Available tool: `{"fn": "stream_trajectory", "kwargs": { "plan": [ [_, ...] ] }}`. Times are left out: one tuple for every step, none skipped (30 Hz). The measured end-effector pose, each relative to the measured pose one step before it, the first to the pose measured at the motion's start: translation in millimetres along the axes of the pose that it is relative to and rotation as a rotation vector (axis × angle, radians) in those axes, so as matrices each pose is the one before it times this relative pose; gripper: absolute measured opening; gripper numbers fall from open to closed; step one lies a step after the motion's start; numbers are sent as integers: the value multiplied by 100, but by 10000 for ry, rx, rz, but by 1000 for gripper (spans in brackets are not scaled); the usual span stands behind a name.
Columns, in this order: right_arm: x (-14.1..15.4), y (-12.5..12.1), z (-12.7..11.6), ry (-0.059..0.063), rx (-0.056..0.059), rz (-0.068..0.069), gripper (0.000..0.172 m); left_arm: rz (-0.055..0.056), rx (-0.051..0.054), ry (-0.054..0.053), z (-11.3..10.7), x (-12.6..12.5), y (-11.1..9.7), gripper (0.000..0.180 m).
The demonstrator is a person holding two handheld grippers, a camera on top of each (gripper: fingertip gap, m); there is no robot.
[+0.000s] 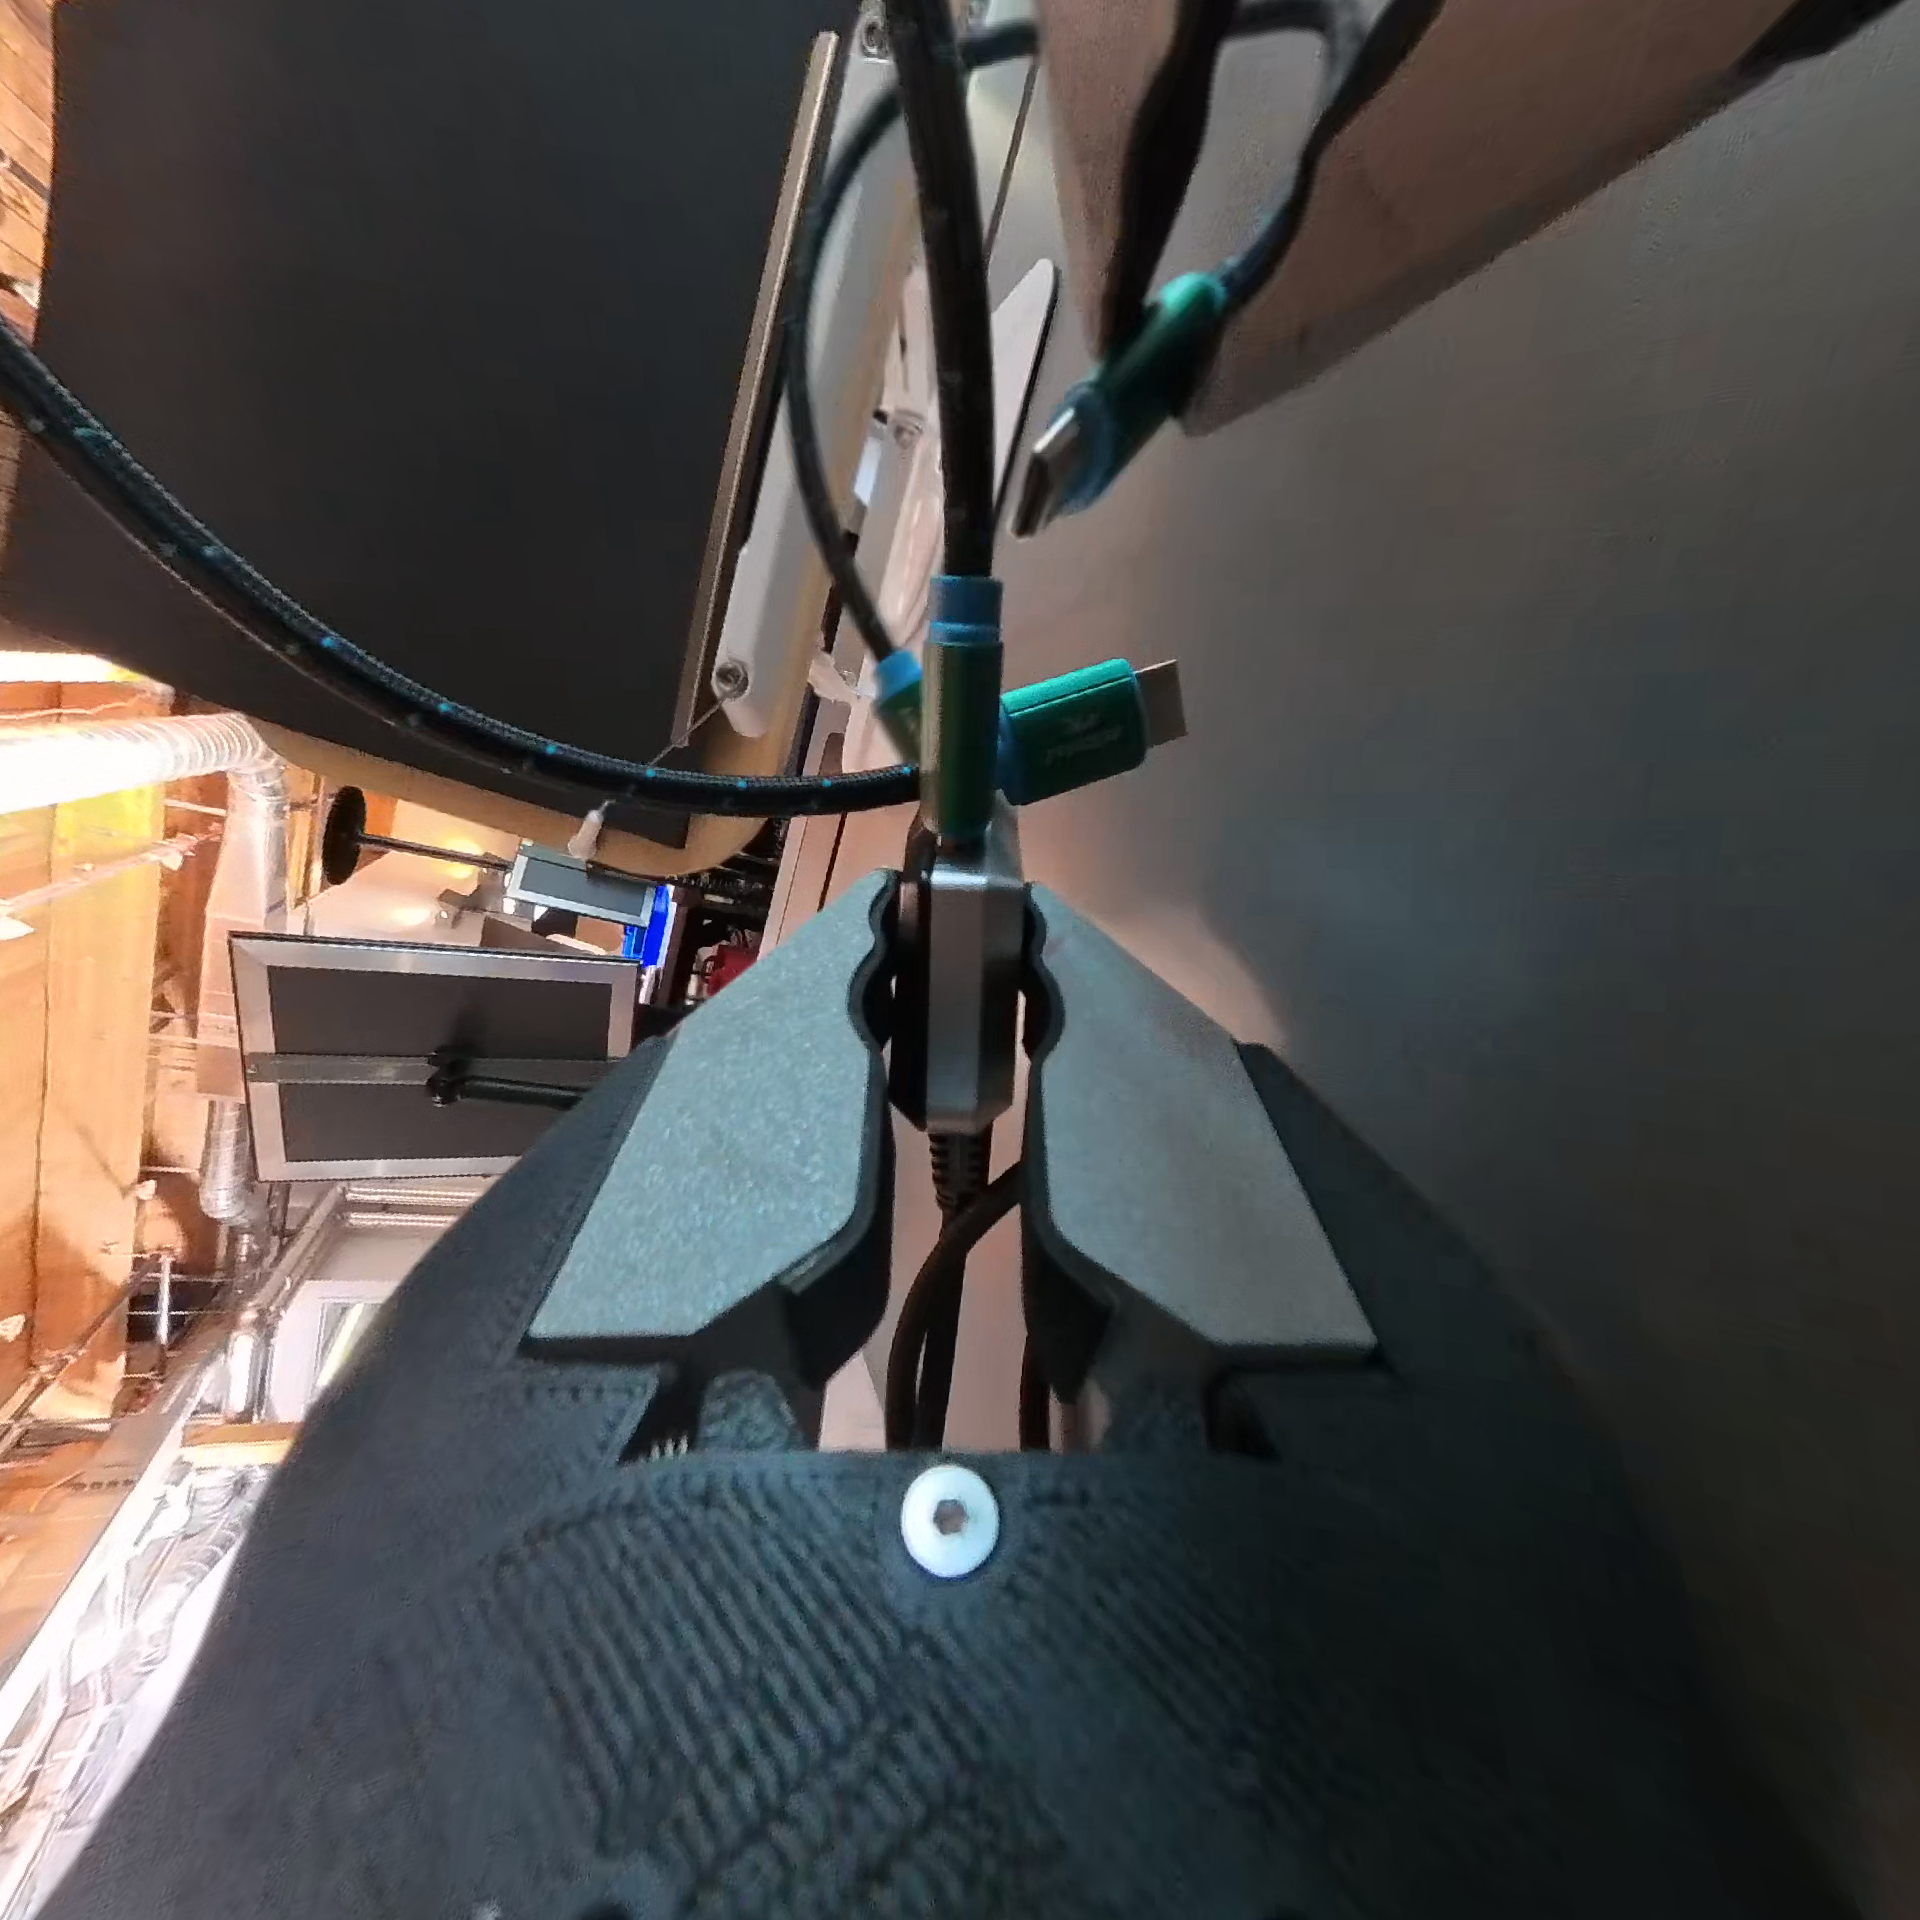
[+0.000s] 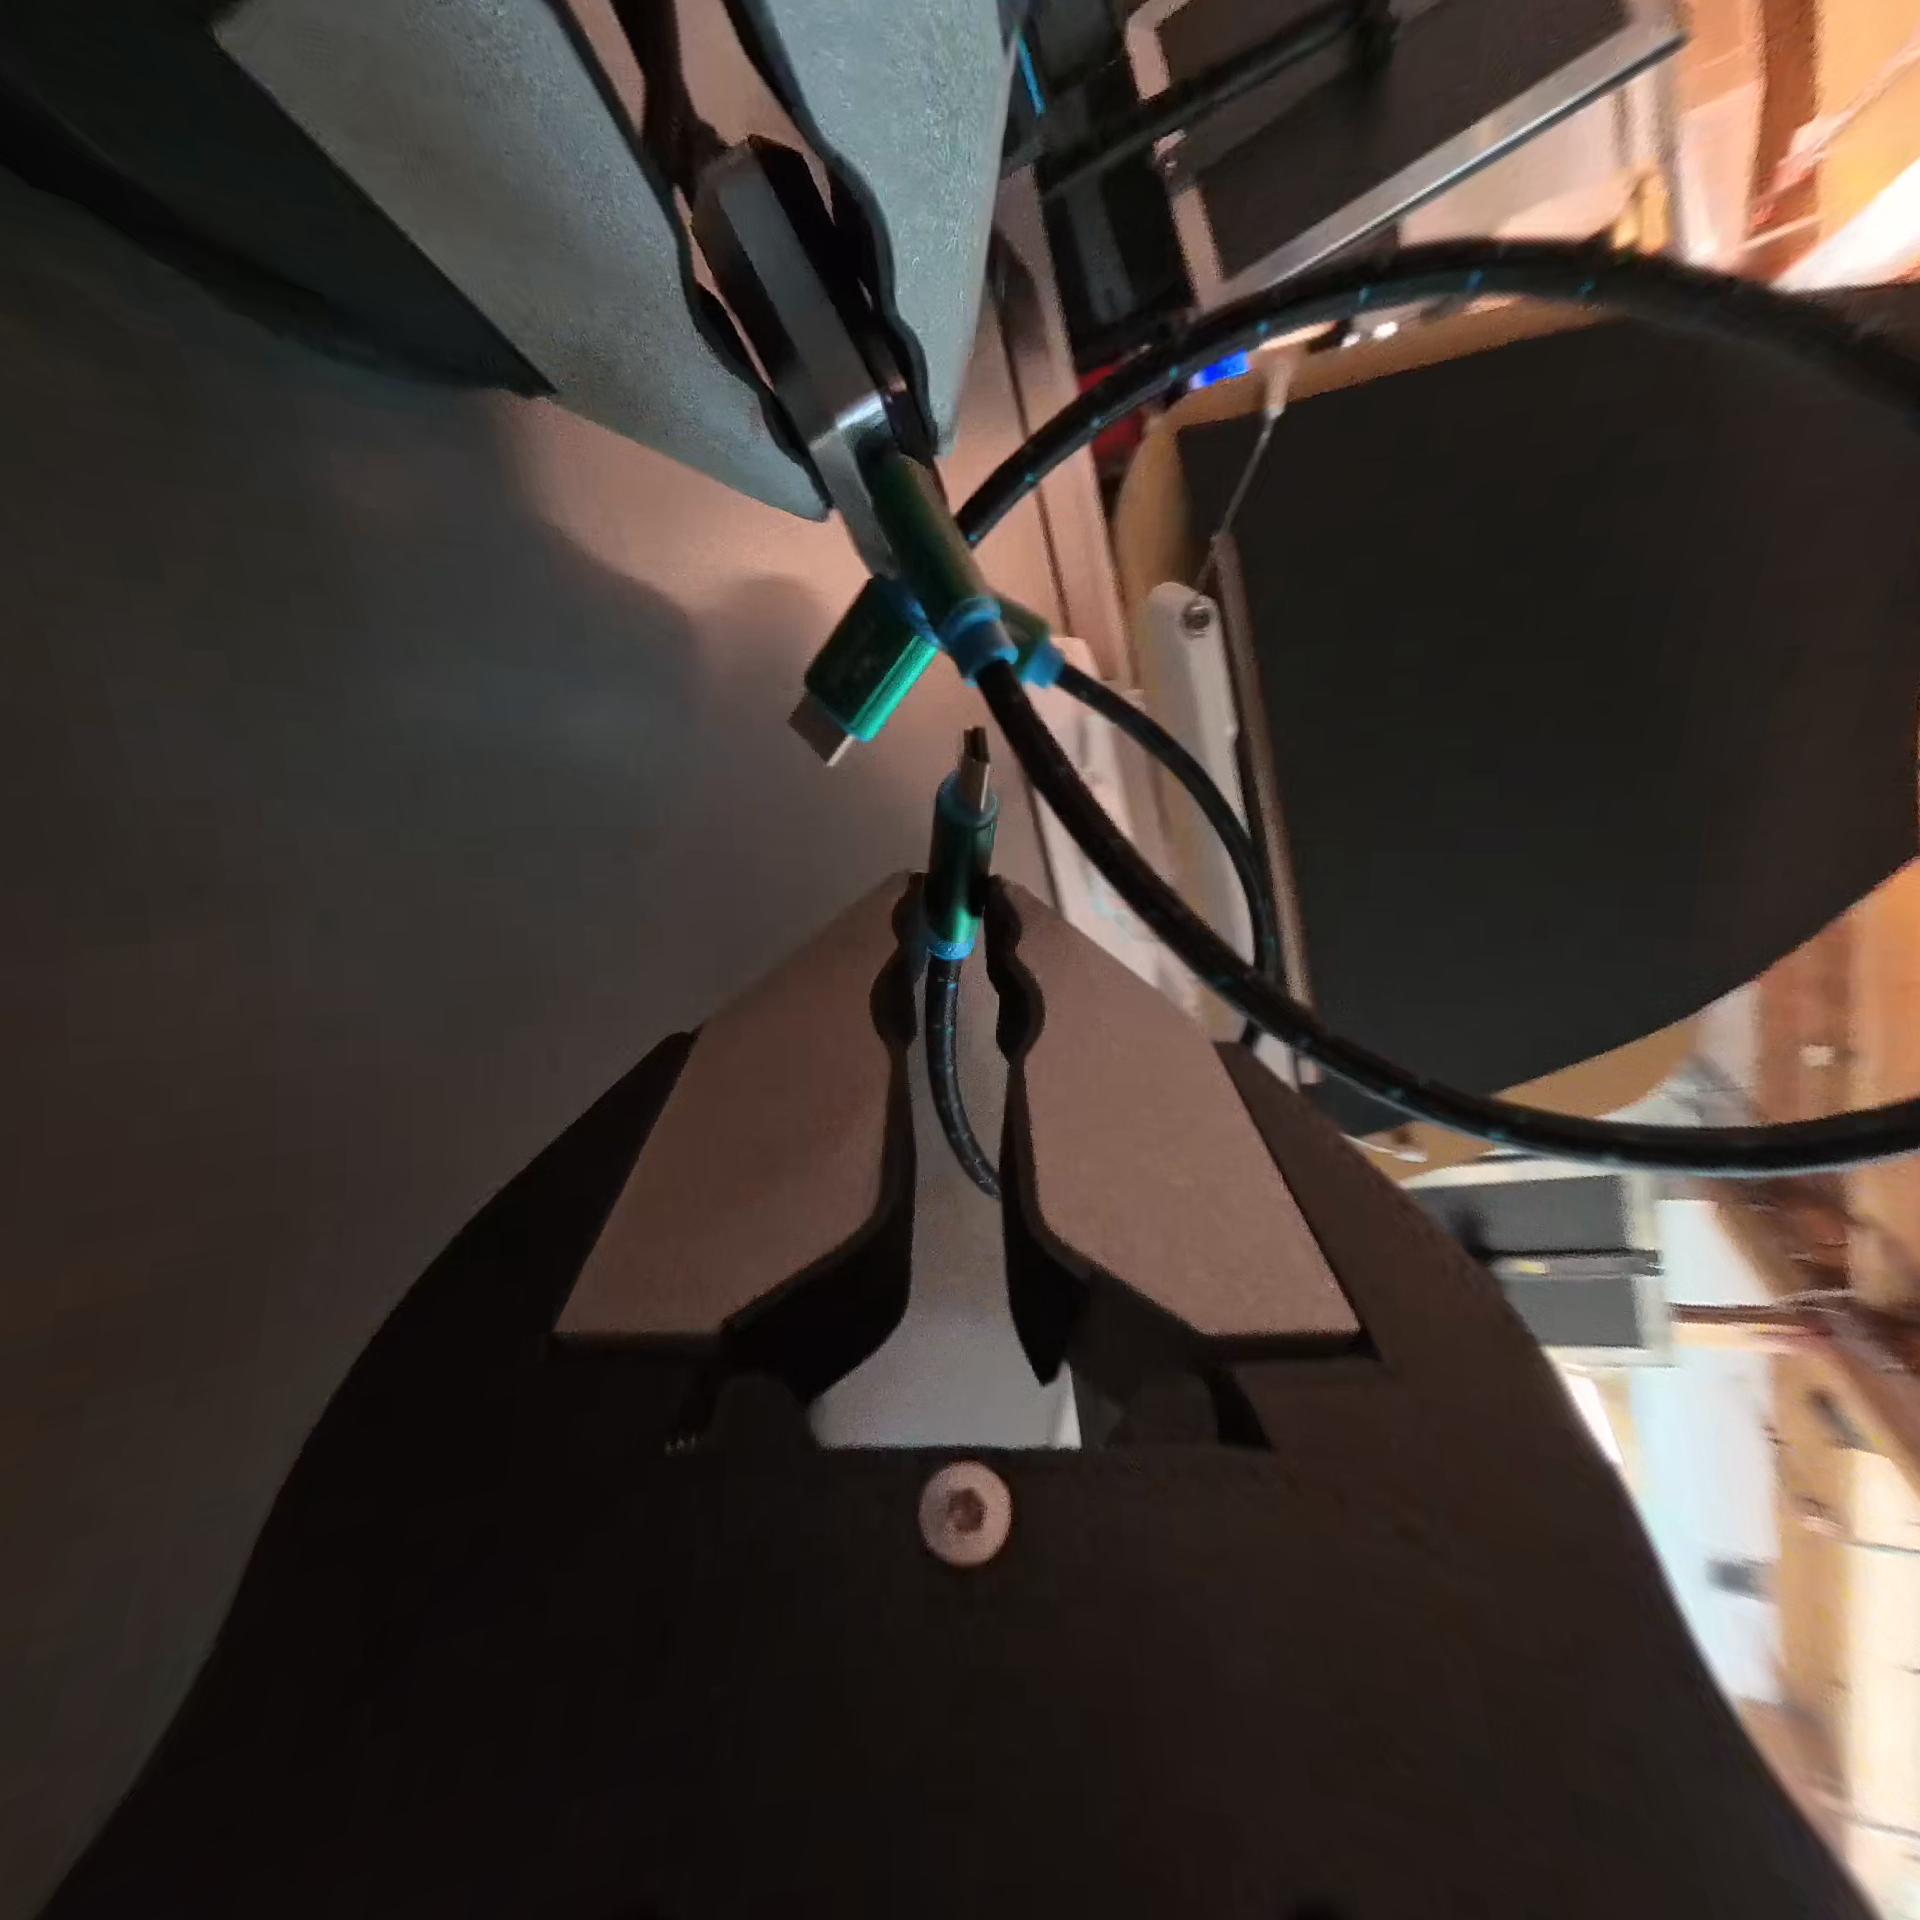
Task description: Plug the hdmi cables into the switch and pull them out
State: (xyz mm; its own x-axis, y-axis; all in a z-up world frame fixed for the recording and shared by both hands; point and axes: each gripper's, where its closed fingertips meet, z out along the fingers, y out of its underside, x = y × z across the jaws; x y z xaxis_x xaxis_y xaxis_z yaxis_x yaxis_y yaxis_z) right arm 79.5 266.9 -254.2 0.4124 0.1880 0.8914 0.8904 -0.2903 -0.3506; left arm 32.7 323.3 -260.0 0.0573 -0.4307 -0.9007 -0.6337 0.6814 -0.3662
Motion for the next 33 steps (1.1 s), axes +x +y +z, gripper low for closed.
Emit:
{"fn": "stream_trajectory", "kwargs": {
  "plan": [
    [197, -128, -92, 373, -48, -454, 7, 74, 22, 25, -17, 76, -47, 18],
    [-44, -213, -45, 249, 82, -439, 7, 163, 23, 12, 14, 109, -20, 18],
    [-194, -110, -21, 105, 39, -343, 7, 181, 16, 16, 31, 134, 31, 18],
    [-132, 45, -14, 59, -41, -218, 7, 118, -10, 16, 14, 81, 92, 18],
    [12, 123, 0, 76, -77, -125, 7, 25, -46, 16, 14, 22, 106, 18],
    [-34, 150, 36, 23, -70, -71, 7, -47, -33, 20, 9, -25, 84, 18],
    [-177, 146, 66, -70, -14, -49, 7, -99, 16, 32, -12, -32, 41, 18],
    [-205, 126, 47, -72, 33, -78, 7, -185, 59, 62, -34, -32, -10, 18],
    [-52, 203, 48, 14, -20, -82, 8, -232, 108, 92, -78, -16, -86, 18],
    [-12, 365, 80, 21, -142, -74, 7, -213, 132, 89, -91, 3, -142, 18],
    [-78, 299, 84, -11, -60, -69, 7, -147, 90, 81, -45, 48, -112, 18],
    [-209, 138, 27, -79, 66, -80, 7, -50, 21, 68, 1, 89, -33, 18],
    [-164, 50, -53, -51, 97, -59, 7, 36, -21, 57, 43, 155, -2, 18],
    [-225, -22, -115, -94, 94, -25, 8, 87, -29, 71, 62, 225, -22, 18],
    [-448, -226, -141, -227, 229, -5, 8, 105, -3, 77, 66, 257, -79, 18],
    [-535, -331, -149, -251, 285, -21, 8, 100, 31, 65, 37, 239, -134, 18],
    [-611, -342, -116, -281, 259, -3, 8, 56, 36, 58, 28, 179, -130, 18],
    [-851, -429, -95, -474, 317, 58, 8, 7, 15, 50, 12, 119, -70, 18],
    [-732, -376, -76, -437, 223, 88, 8, 3, -4, 23, 27, 43, -21, 18],
    [-538, -422, -139, -326, 240, 42, 8, 6, -13, 3, 5, 18, 19, 18],
    [-553, -593, -202, -314, 384, 45, 8, 4, -7, -15, -5, -24, 10, 18],
    [-657, -539, -210, -393, 357, 64, 8, -9, -4, -23, -11, -48, 11, 19],
    [-584, -430, -181, -359, 302, 103, 8, -20, -2, 0, 0, -18, 23, 19],
    [-315, -410, -161, -216, 349, 226, 8, -9, -7, 2, -5, -9, 26, 19],
    [-221, -356, -166, -293, 392, 371, 8, 13, -16, -16, 0, -23, 20, 19],
    [-235, -235, -181, -464, 322, 577, 8, 16, -16, -2, 3, 4, 24, 19],
    [-294, -232, -244, -638, 320, 715, 10, 11, -9, 9, -1, 18, 4, 19],
    [-301, -320, -297, -721, 427, 808, 15, 4, -6, -3, -10, -2, 1, 19],
    [-263, -248, -289, -729, 438, 862, 19, -15, 1, -10, -19, -35, 7, 19],
    [-6, -48, -273, -593, 310, 853, 21, -35, 11, -9, -31, -50, 0, 19],
    [400, -22, -303, -334, 184, 775, 27, -52, 14, -4, -33, -58, 9, 18],
    [417, -174, -317, -293, 256, 742, 32, -54, 6, -4, -20, -70, 10, 18],
    [262, -207, -305, -360, 282, 687, 33, -37, -2, -7, -11, -47, 23, 18]
  ]
}}
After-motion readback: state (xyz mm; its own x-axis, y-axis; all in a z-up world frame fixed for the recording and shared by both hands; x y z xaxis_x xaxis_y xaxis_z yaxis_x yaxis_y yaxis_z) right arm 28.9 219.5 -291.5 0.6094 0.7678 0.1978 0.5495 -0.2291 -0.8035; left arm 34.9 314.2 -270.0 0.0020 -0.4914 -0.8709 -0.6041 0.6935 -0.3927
